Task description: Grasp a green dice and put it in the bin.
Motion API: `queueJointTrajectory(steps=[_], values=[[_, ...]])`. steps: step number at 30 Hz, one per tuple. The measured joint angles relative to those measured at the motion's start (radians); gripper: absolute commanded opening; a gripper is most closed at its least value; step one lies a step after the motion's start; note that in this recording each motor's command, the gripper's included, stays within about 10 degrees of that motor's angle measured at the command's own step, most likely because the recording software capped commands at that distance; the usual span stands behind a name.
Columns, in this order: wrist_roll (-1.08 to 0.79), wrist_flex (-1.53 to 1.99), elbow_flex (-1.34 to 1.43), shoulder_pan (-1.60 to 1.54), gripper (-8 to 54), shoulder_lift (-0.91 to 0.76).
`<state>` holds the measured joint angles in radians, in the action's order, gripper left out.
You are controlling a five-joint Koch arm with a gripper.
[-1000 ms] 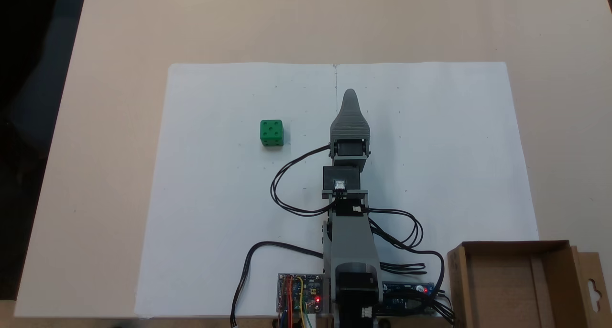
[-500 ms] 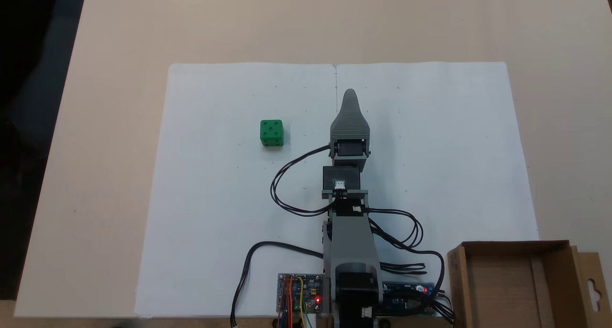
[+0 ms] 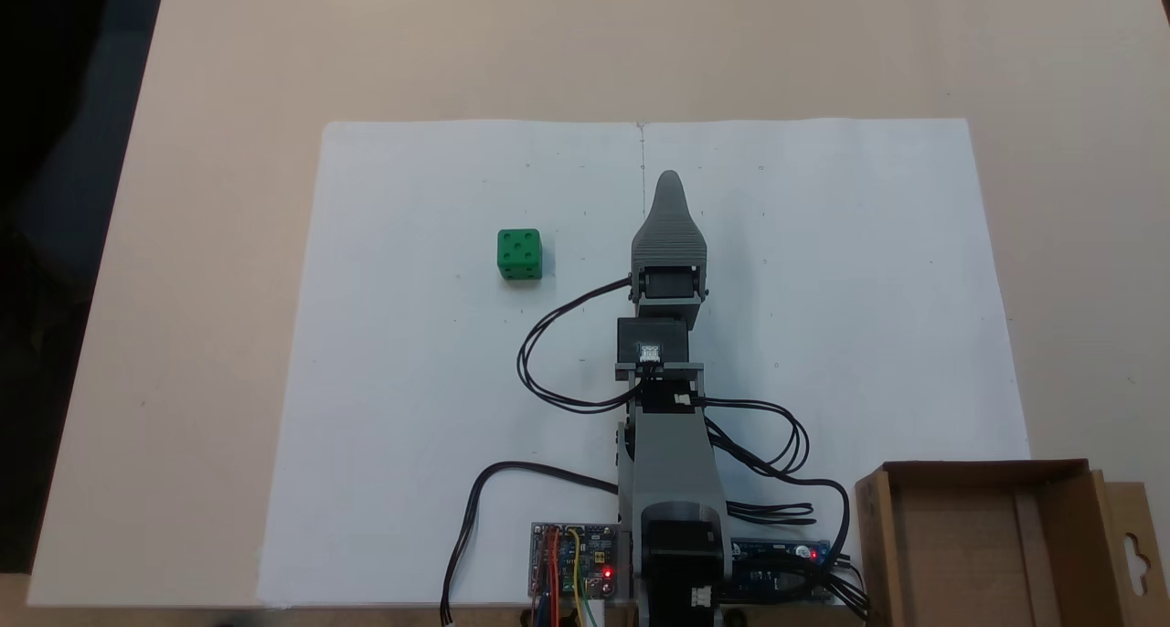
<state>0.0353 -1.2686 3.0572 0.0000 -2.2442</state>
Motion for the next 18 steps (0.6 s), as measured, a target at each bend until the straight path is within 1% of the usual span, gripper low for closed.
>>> queueJointTrajectory(steps=[4, 6, 7, 12, 18], values=[[0.000, 0.000, 0.000, 0.000, 44.4, 0.000], [0.000, 0.000, 0.000, 0.000, 43.4, 0.002], [0.000, 0.000, 0.000, 0.000, 41.9, 0.000], [0.000, 0.017, -0.011, 0.000, 39.6, 0.002], [0.000, 0.259, -0.089, 0.000, 39.6, 0.002]])
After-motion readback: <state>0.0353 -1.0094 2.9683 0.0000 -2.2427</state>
